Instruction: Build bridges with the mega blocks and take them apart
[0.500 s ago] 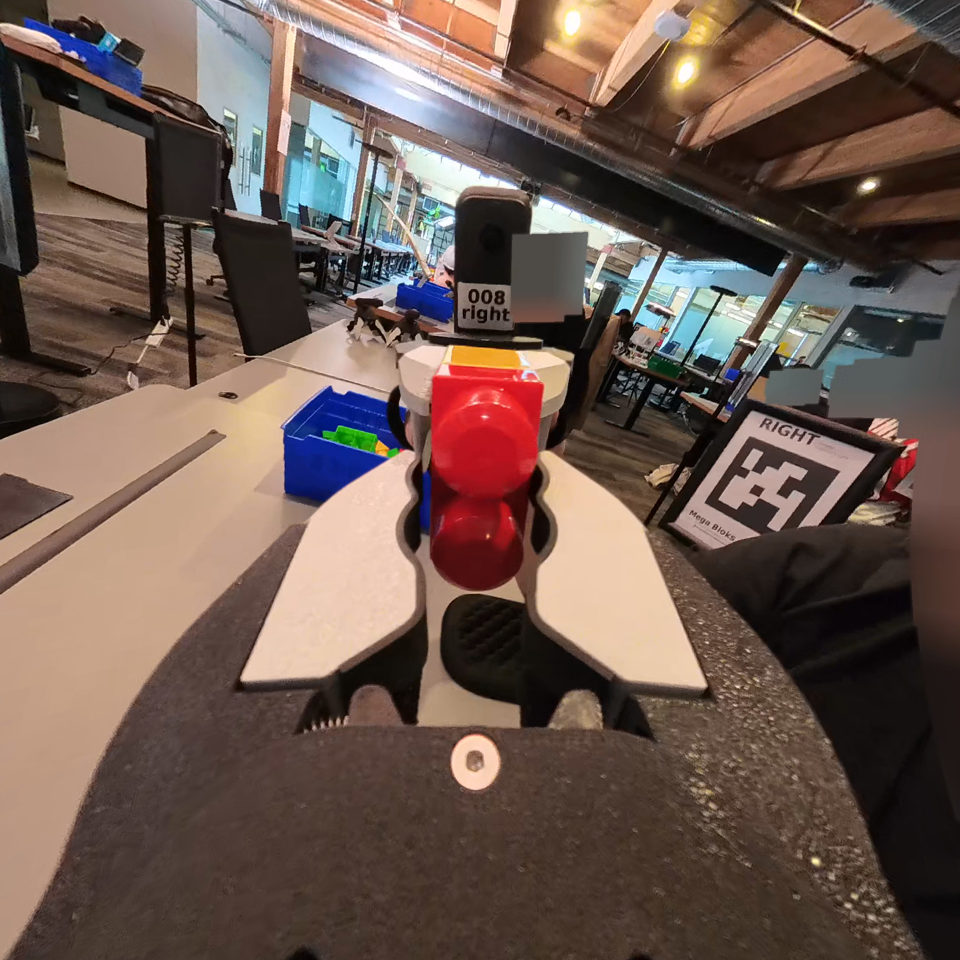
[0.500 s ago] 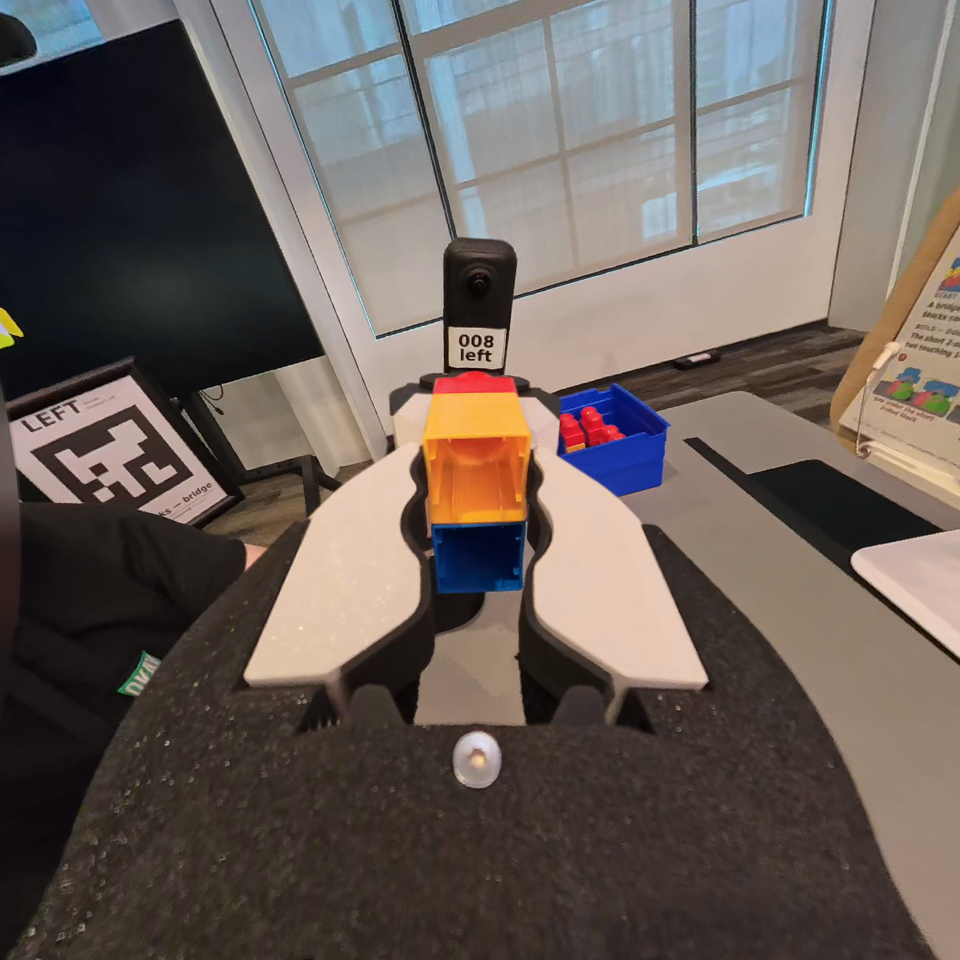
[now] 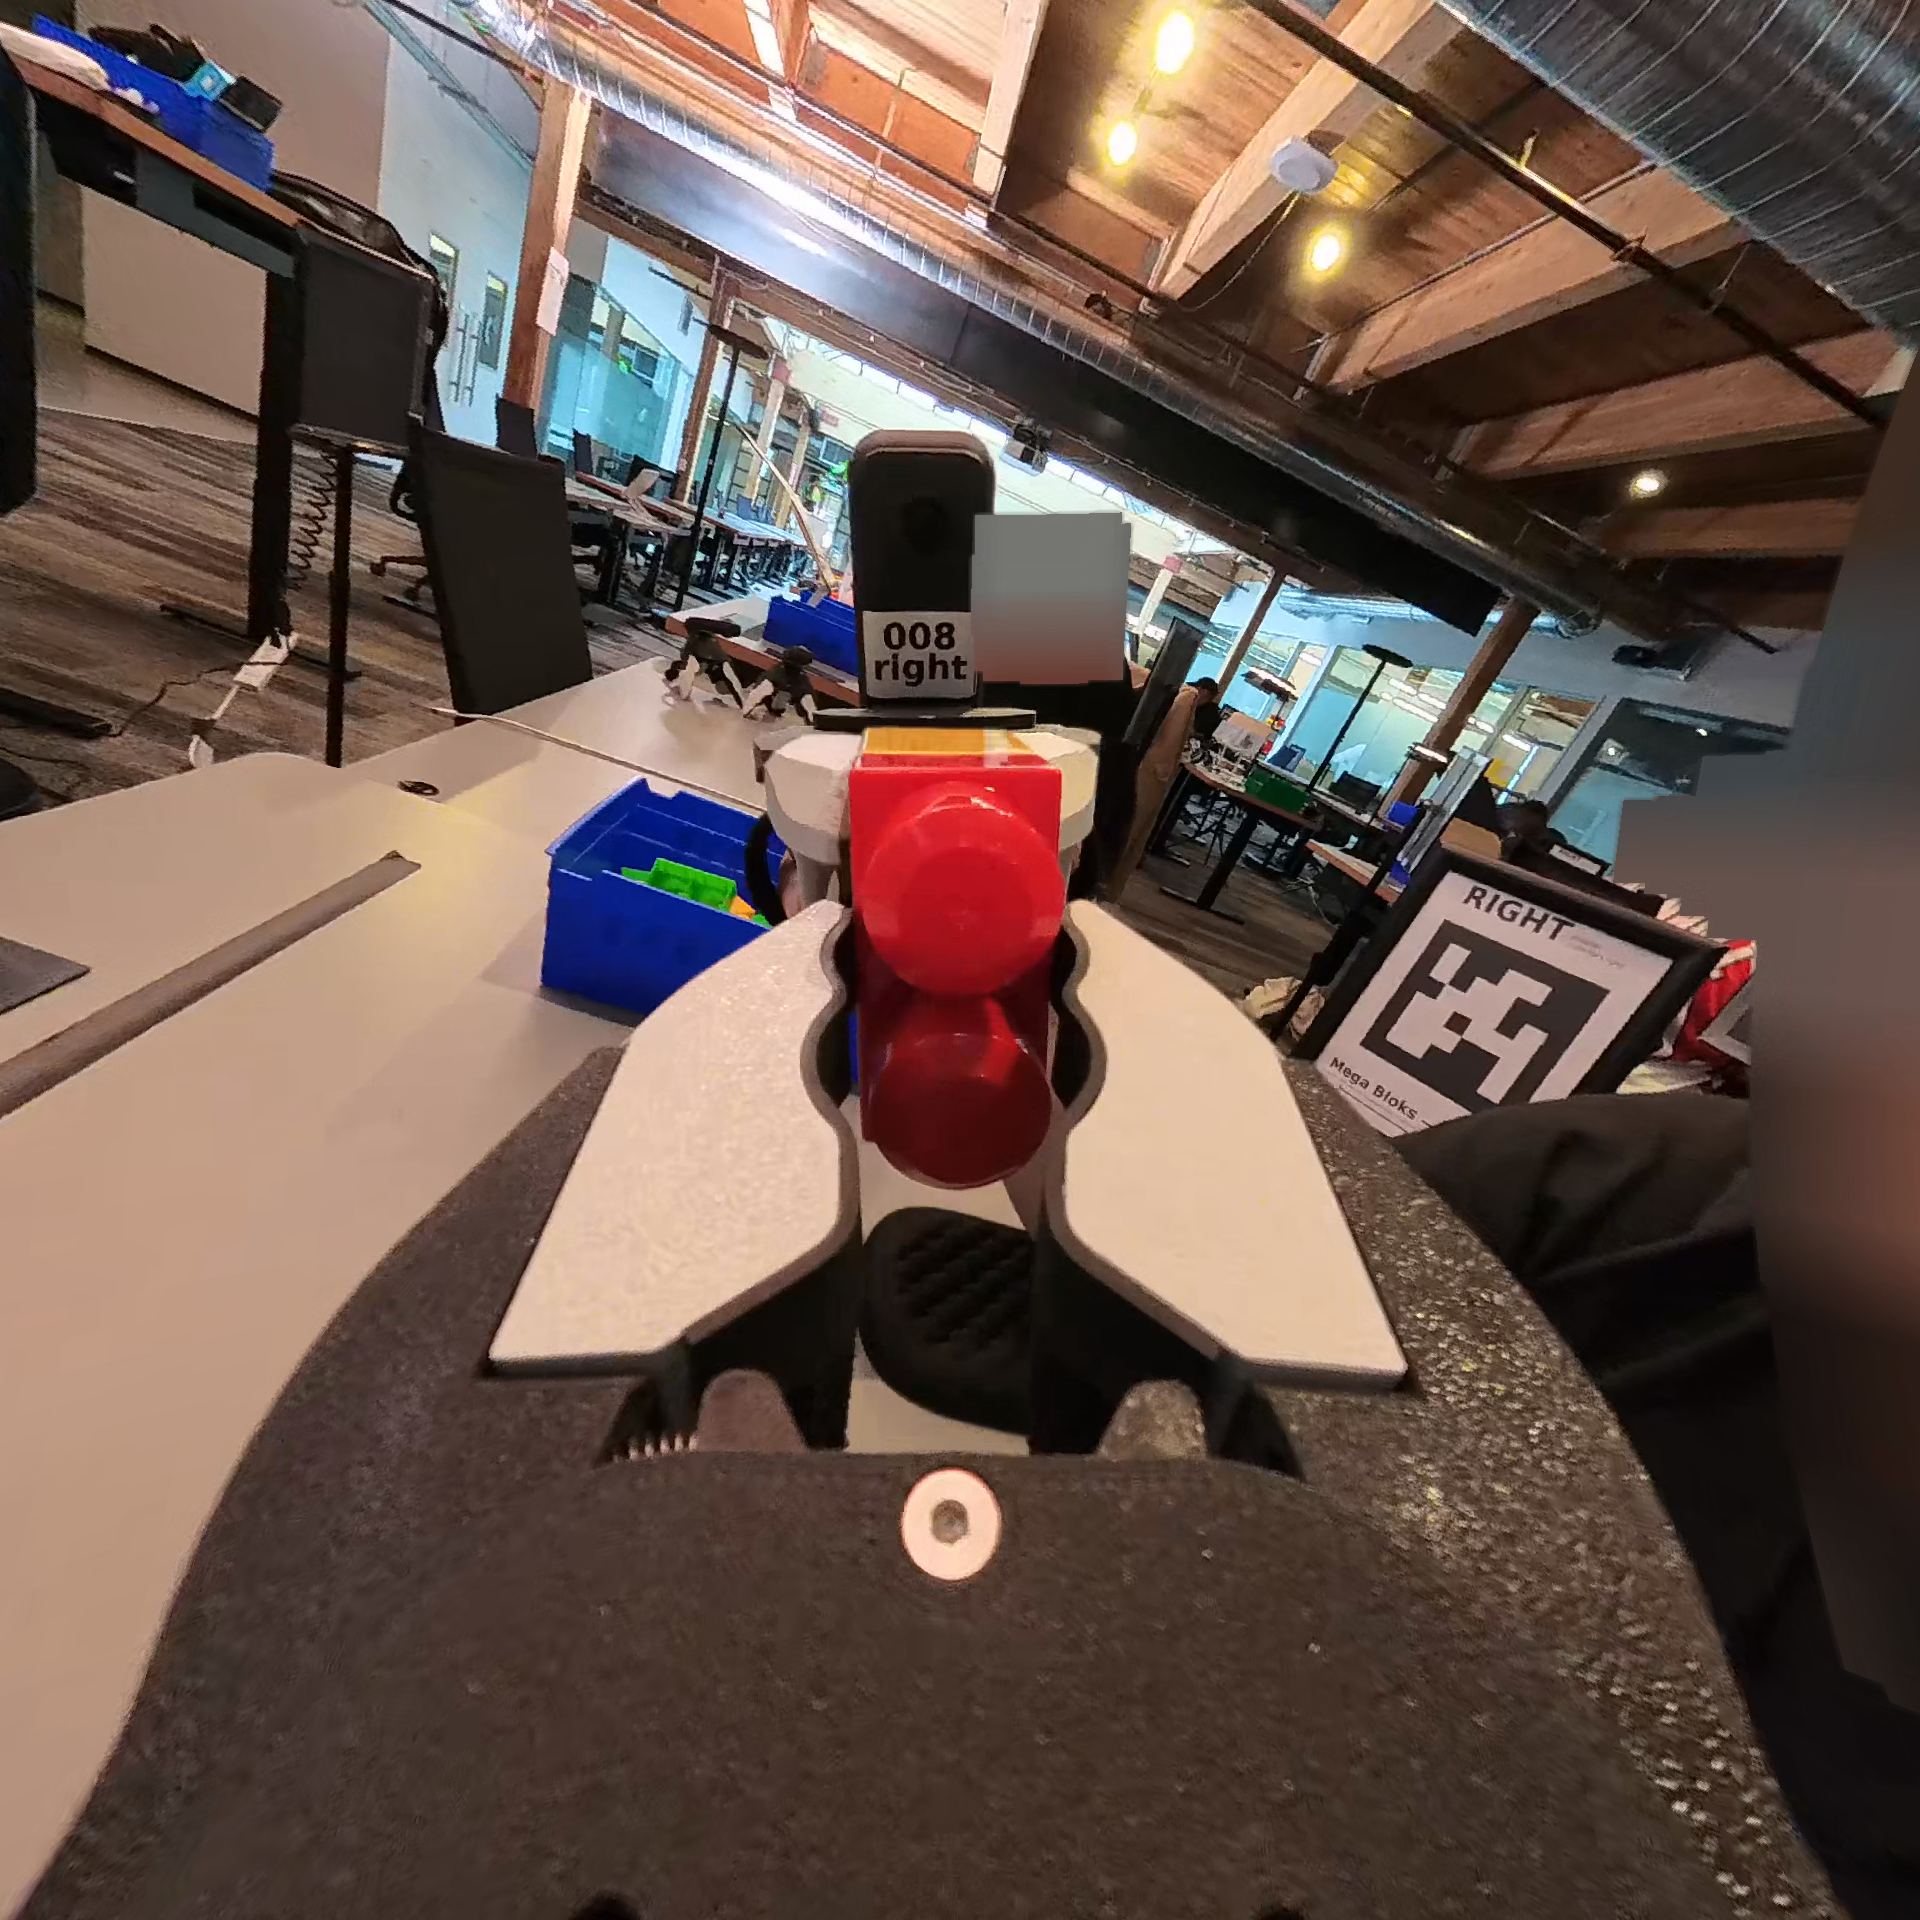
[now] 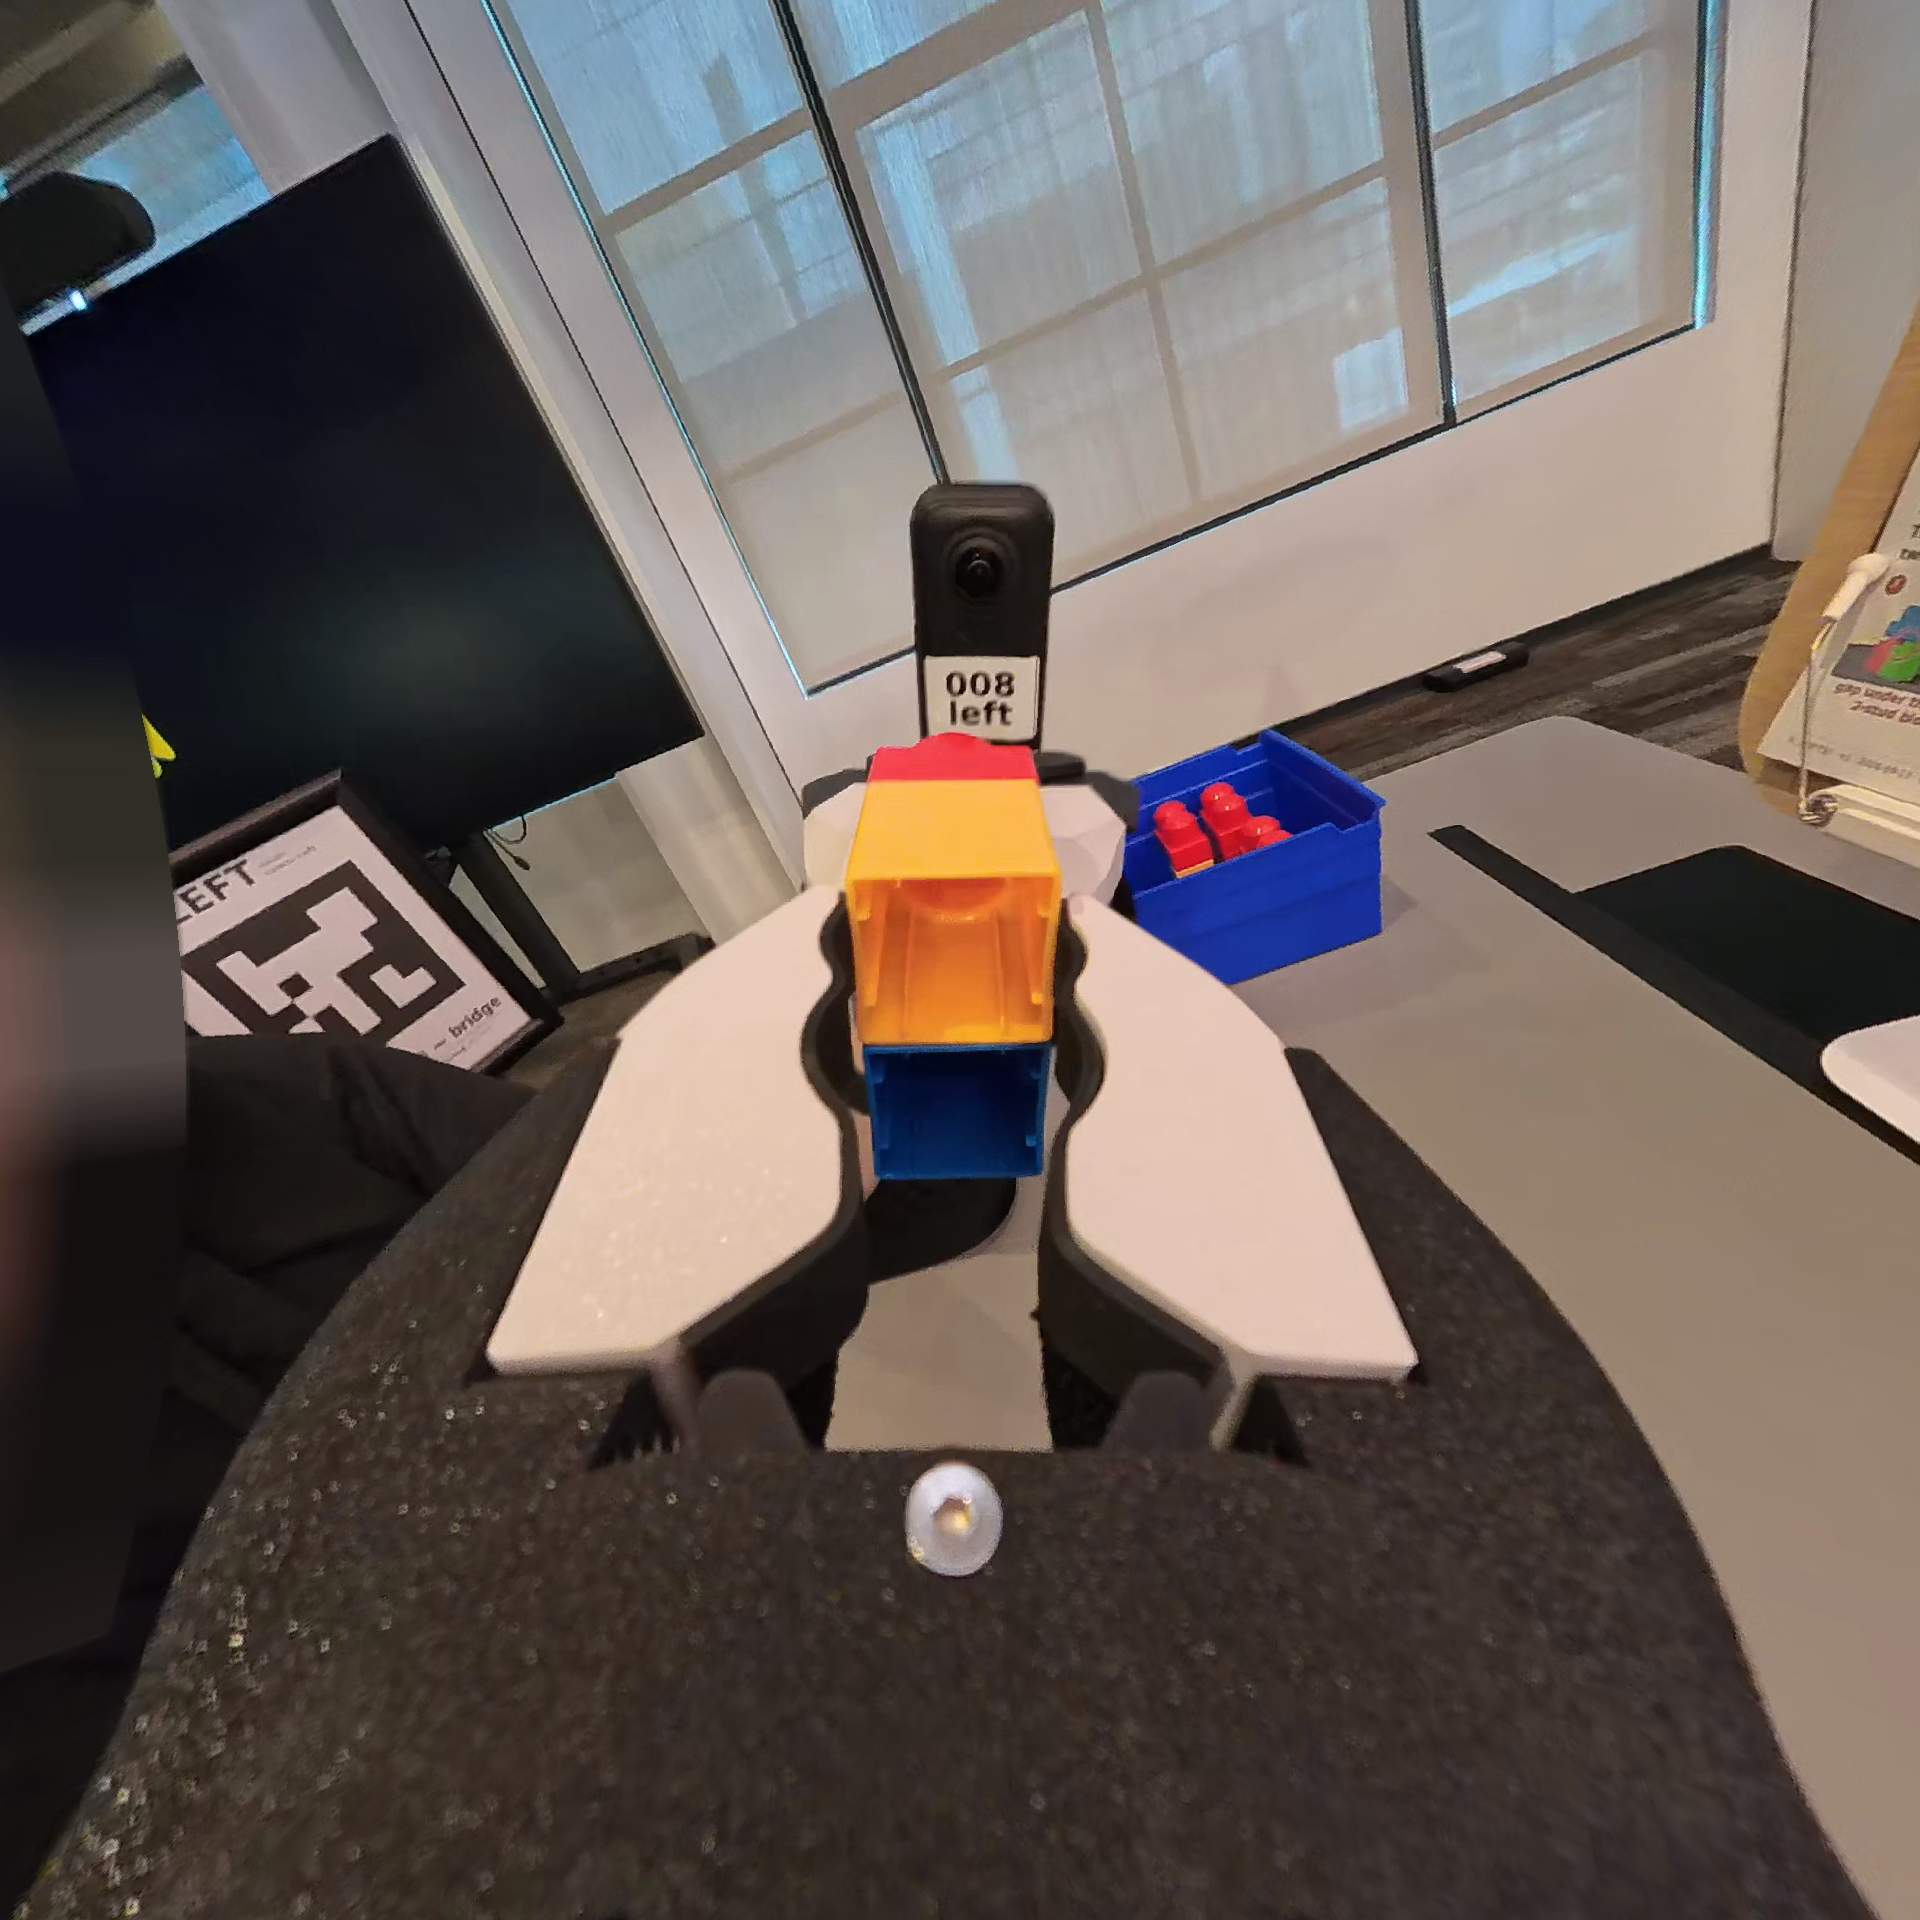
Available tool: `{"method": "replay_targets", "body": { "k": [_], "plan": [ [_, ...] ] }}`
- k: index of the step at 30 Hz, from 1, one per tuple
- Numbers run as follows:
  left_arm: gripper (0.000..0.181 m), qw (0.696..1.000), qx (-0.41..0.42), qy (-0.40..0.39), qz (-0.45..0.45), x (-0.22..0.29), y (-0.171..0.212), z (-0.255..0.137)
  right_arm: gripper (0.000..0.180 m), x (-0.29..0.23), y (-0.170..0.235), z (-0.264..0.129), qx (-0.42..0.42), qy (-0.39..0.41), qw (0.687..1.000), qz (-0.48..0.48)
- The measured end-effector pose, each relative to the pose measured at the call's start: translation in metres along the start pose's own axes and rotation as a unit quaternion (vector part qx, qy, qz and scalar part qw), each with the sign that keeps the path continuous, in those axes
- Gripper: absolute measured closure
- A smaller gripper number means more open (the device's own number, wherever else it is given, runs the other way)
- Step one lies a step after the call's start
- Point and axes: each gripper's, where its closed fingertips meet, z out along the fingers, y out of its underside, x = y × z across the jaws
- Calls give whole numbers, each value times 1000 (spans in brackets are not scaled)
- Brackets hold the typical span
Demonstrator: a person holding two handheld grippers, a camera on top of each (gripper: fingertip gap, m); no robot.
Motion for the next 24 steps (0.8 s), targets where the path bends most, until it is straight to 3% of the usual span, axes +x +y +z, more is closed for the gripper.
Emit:
{"method": "replay_targets", "body": {
  "k": [20, 24],
  "plan": [
    [147, 997, 66, 5, -38, -5, -10, 4, 145, 8, -5, -7, 8, 19, 1000, -14],
    [146, 988, 149, 12, -49, -6, -42, -30, 145, 20, -24, -41, 55, 49, 997, -6]
  ]
}}
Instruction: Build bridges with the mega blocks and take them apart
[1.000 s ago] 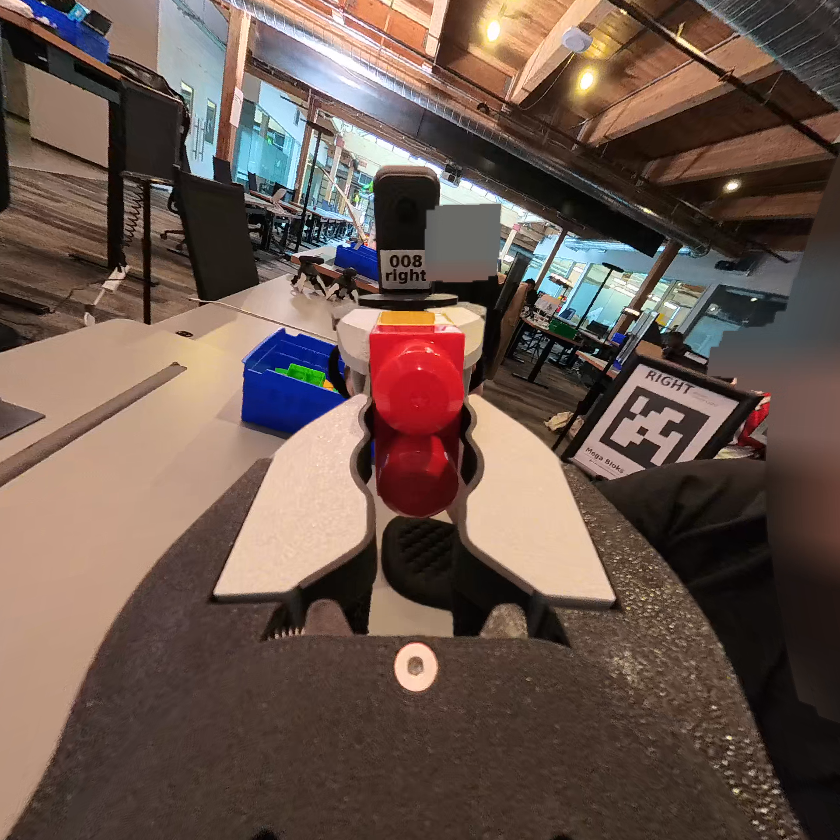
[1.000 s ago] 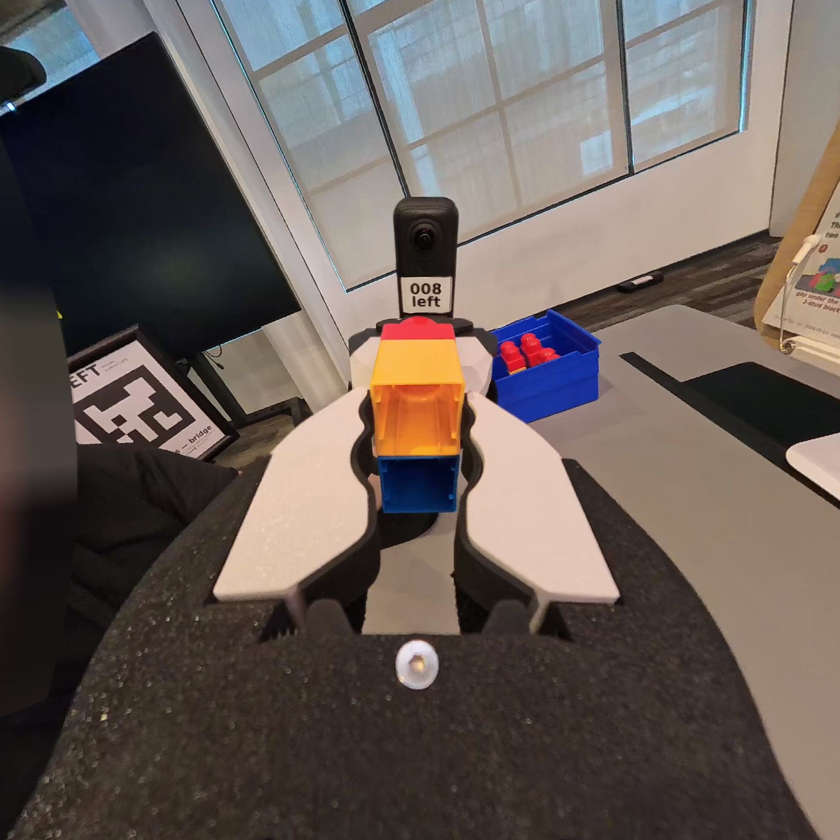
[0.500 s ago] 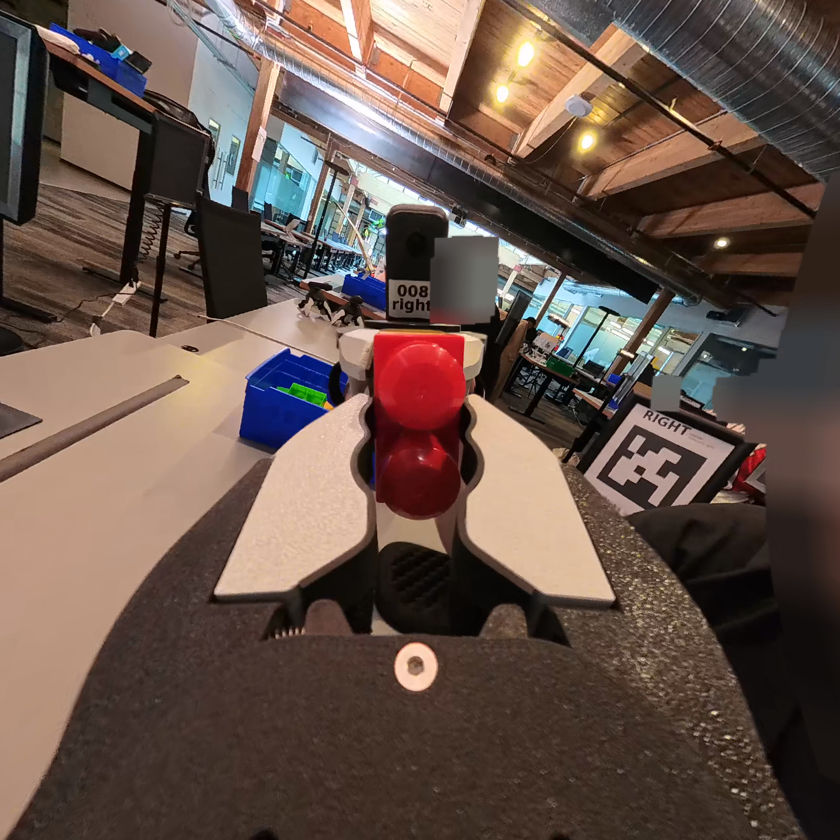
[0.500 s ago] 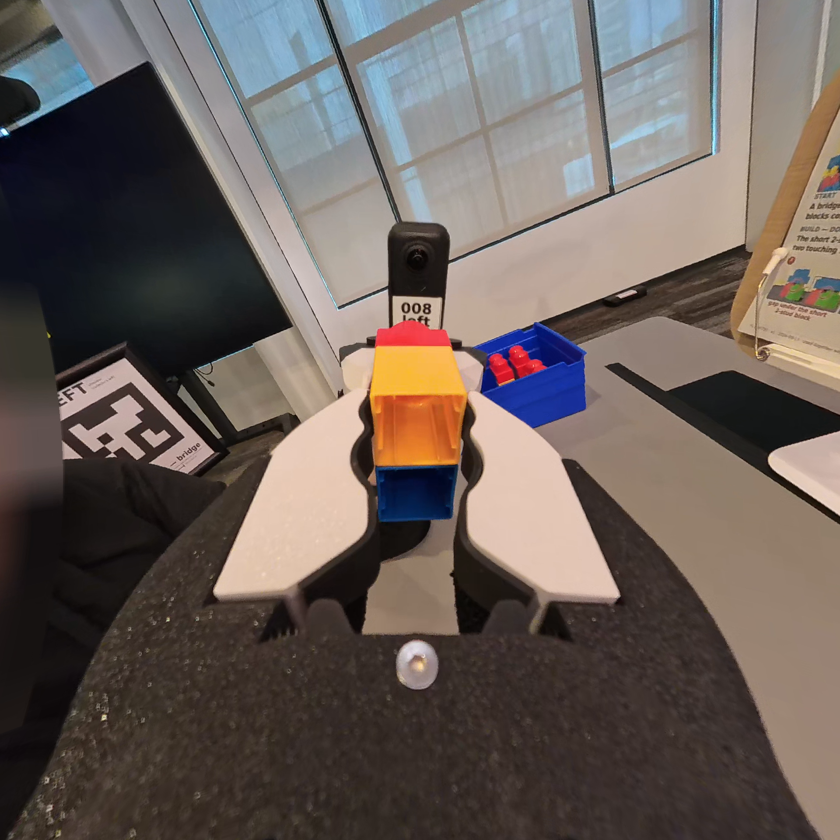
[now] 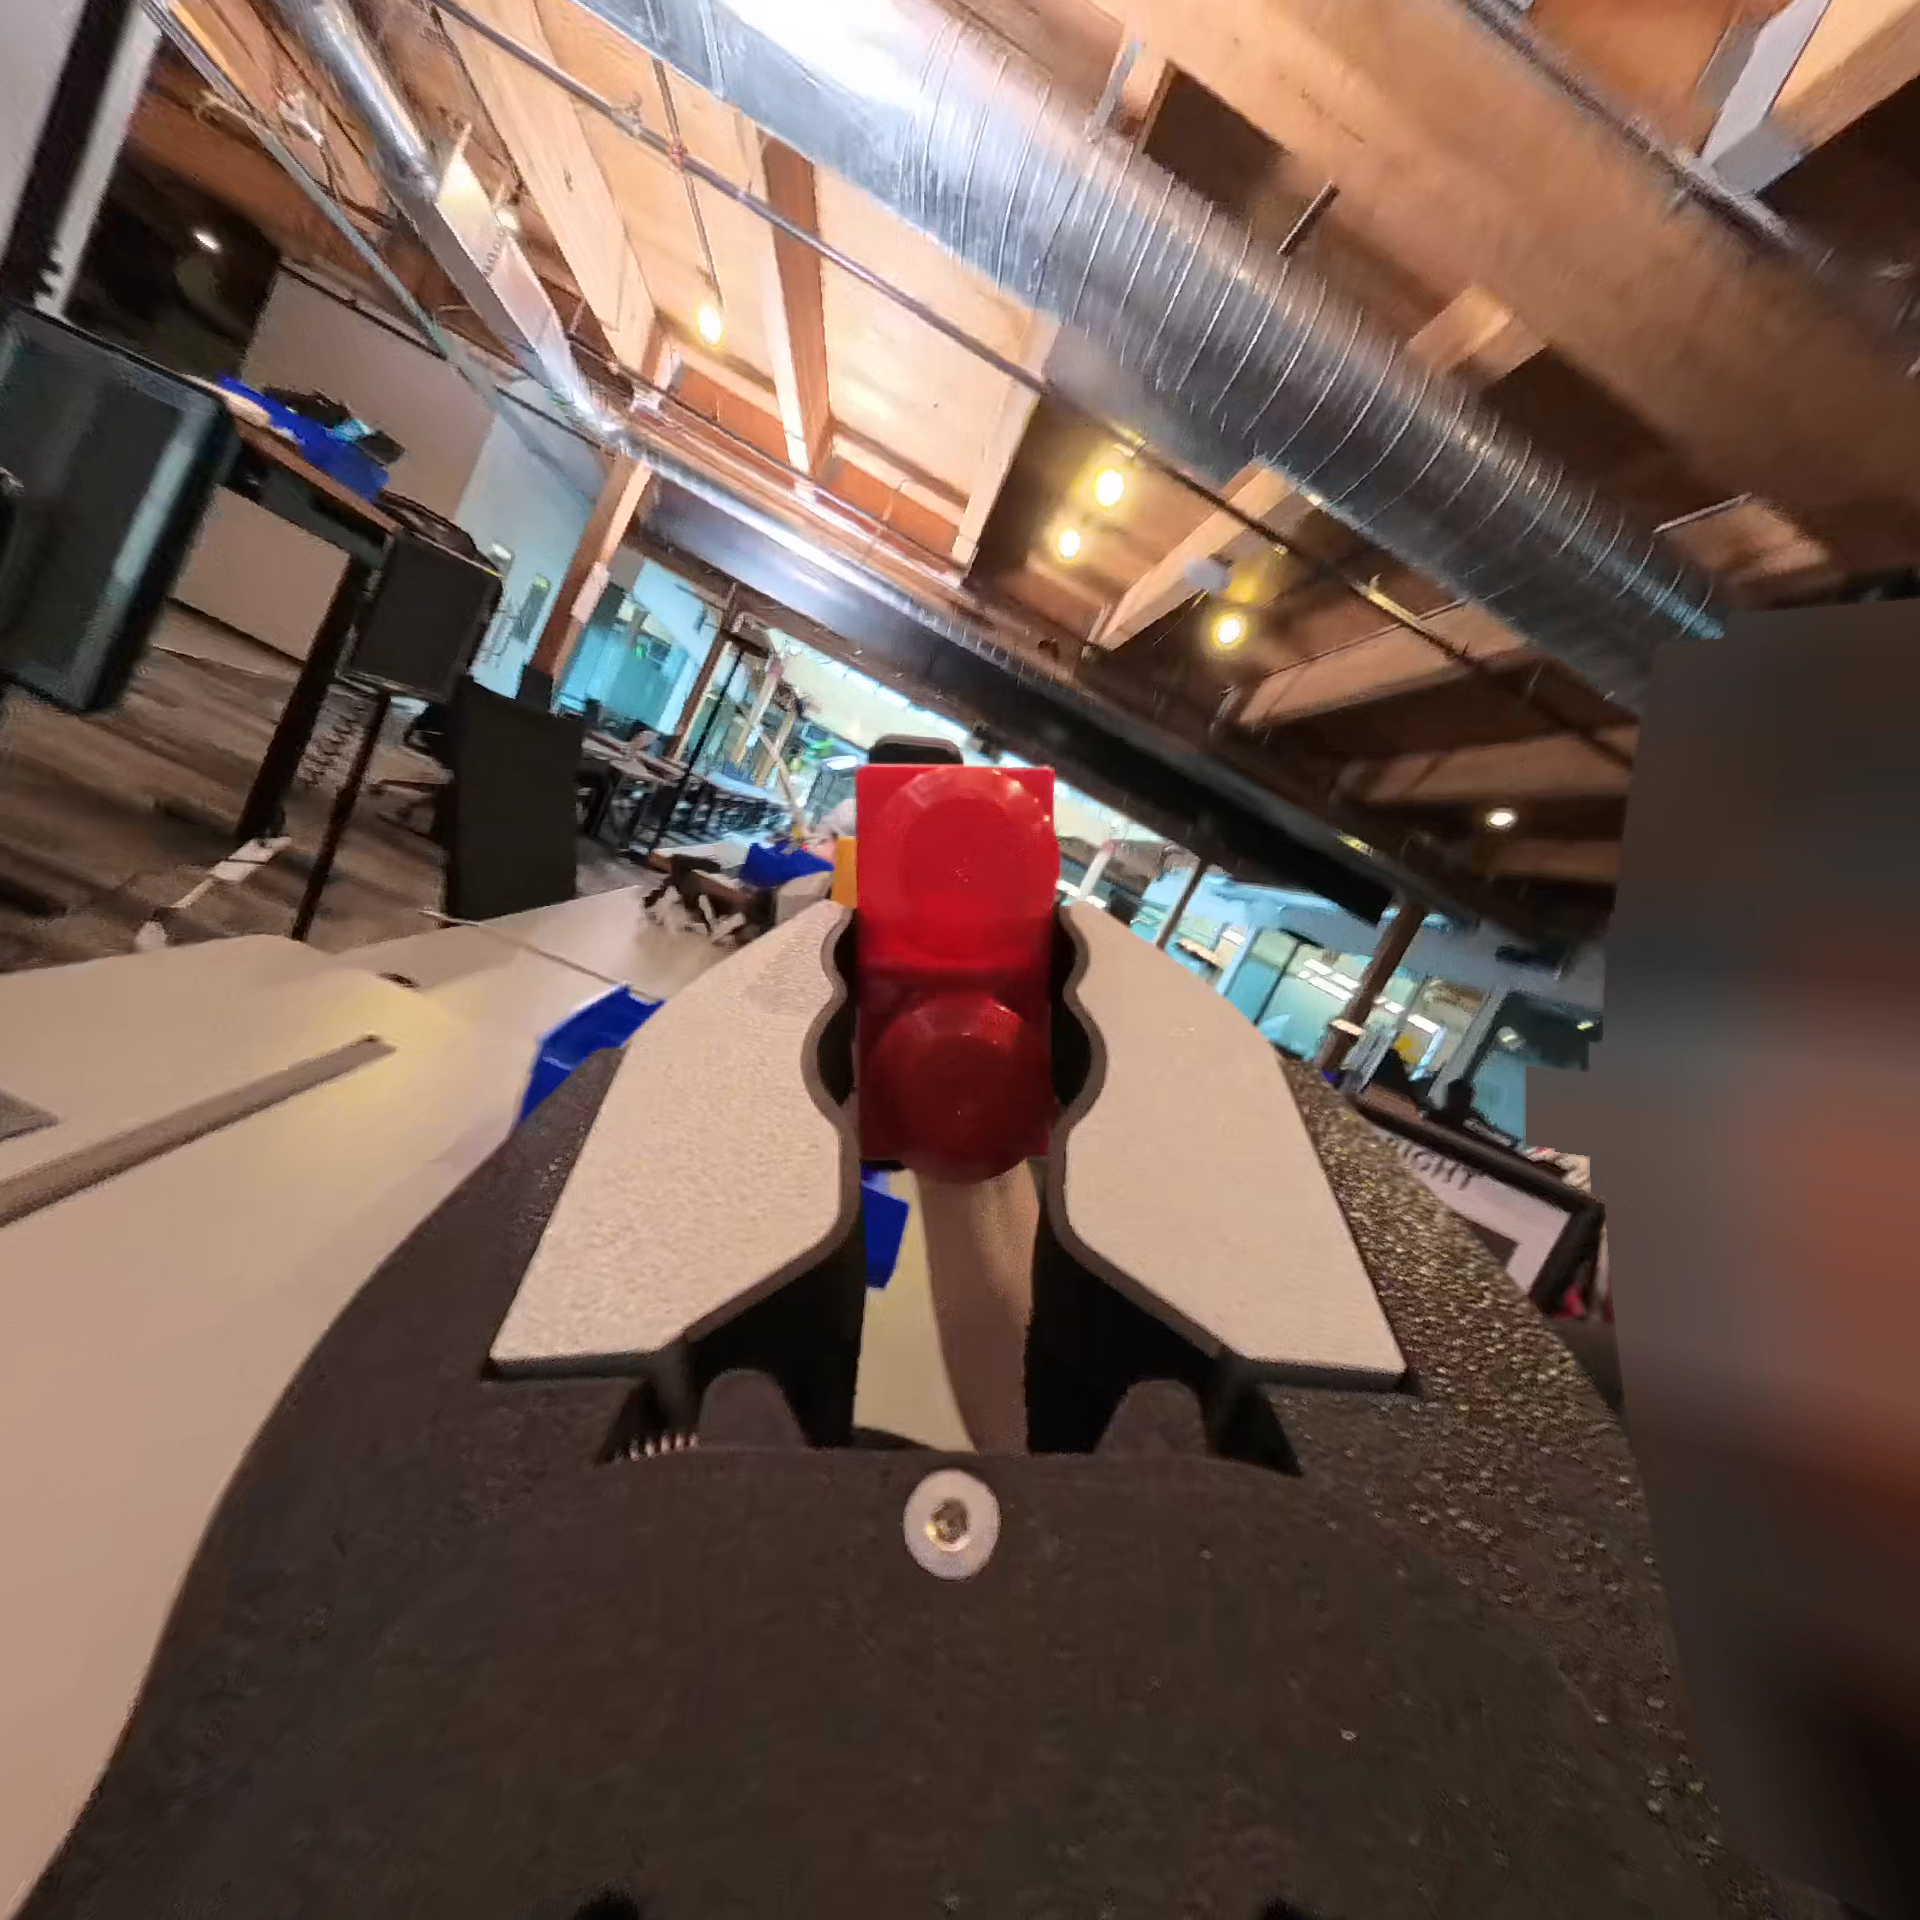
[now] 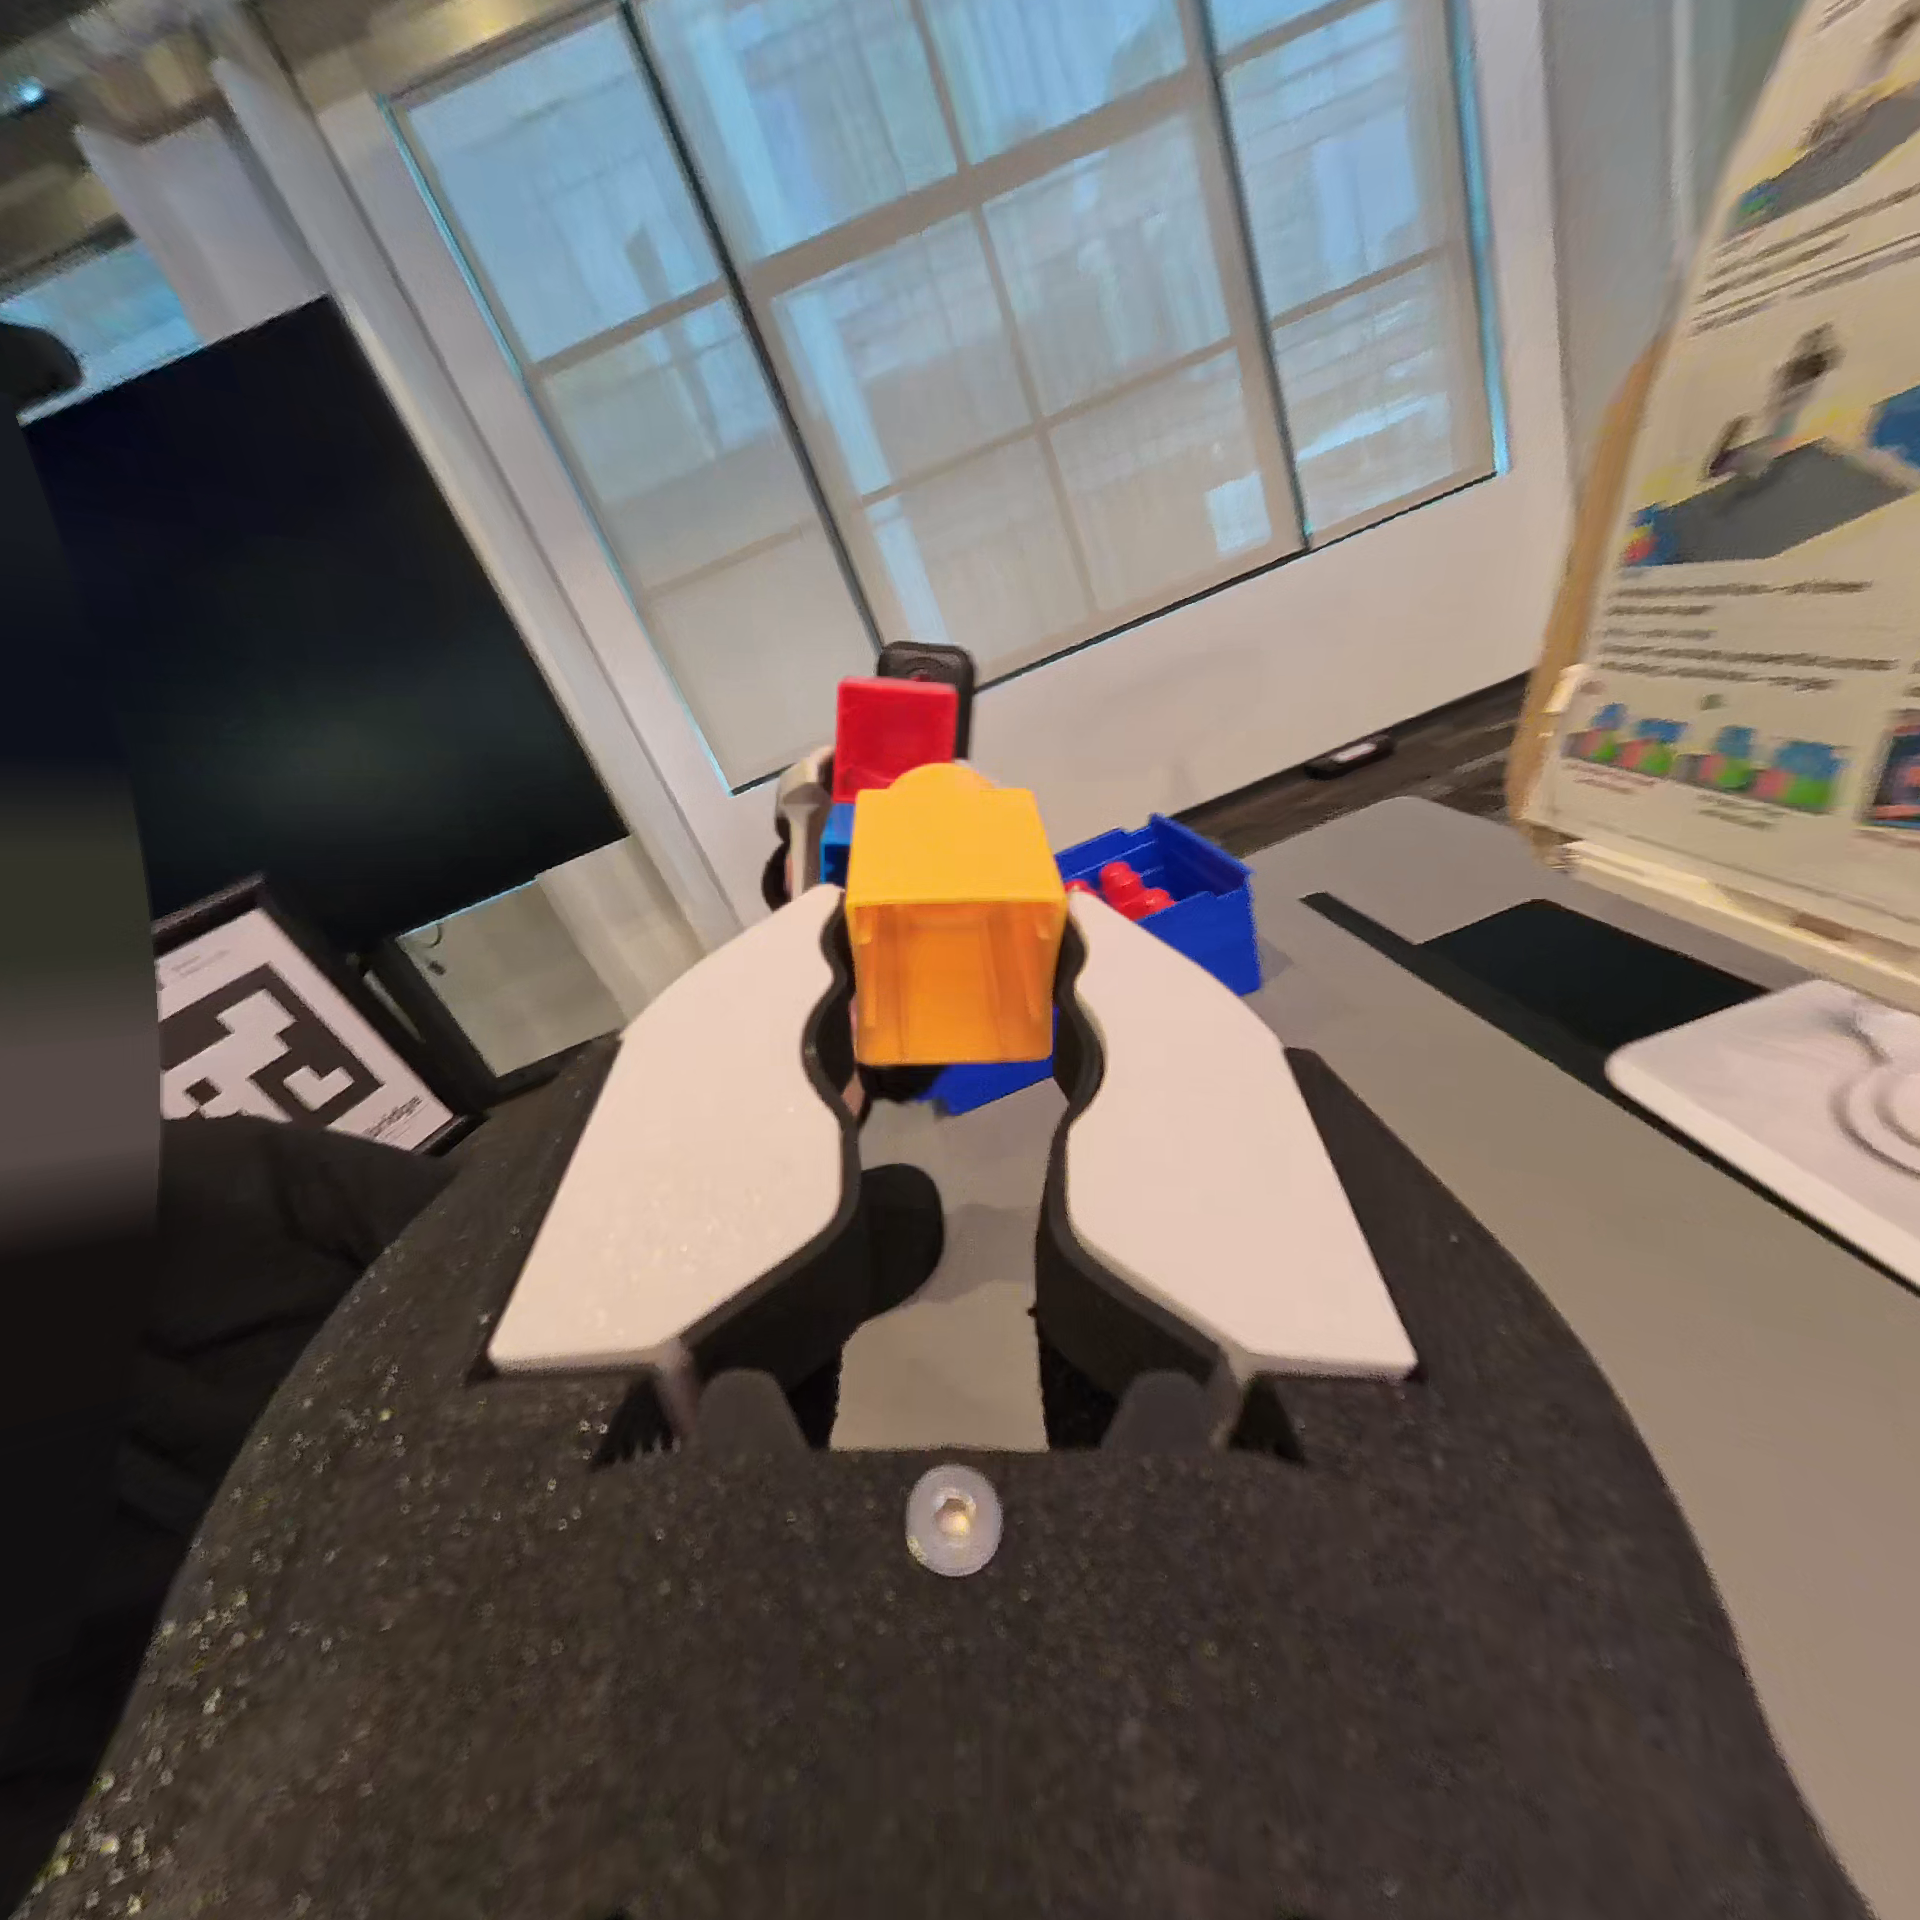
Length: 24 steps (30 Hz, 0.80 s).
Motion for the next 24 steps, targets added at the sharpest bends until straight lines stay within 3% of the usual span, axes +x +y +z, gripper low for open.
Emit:
{"method": "replay_targets", "body": {
  "k": [4, 7, 9, 11, 13, 15, 18, 21, 24],
  "plan": [
    [146, 997, 2, -44, 71, 1, -22, -24, 145, 11, -18, -37, 12, 45, 999, -19],
    [146, 997, -3, -25, 73, 13, -25, -26, 144, 22, -35, -97, 0, 163, 983, -81],
    [146, 997, -16, -19, 76, 16, -22, -23, 144, 53, -29, -176, -53, 338, 934, -106],
    [146, 997, -25, -9, 75, 20, -17, -19, 144, 80, -16, -276, -65, 511, 855, -63],
    [146, 997, -38, 0, 71, 22, -11, -14, 144, 92, 16, -359, -56, 609, 790, 44],
    [146, 996, -51, 3, 70, 20, -4, -10, 144, 100, 46, -411, -37, 650, 750, 115],
    [146, 996, -64, 5, 63, 17, 4, -5, 144, 117, 79, -450, -19, 673, 718, 176],
    [146, 996, -74, 4, 58, 15, 9, -3, 138, 132, 97, -476, -18, 720, 665, 197],
    [146, 995, -76, -2, 58, 12, 11, -2, 131, 132, 83, -466, 8, 704, 686, 185]
  ]
}}
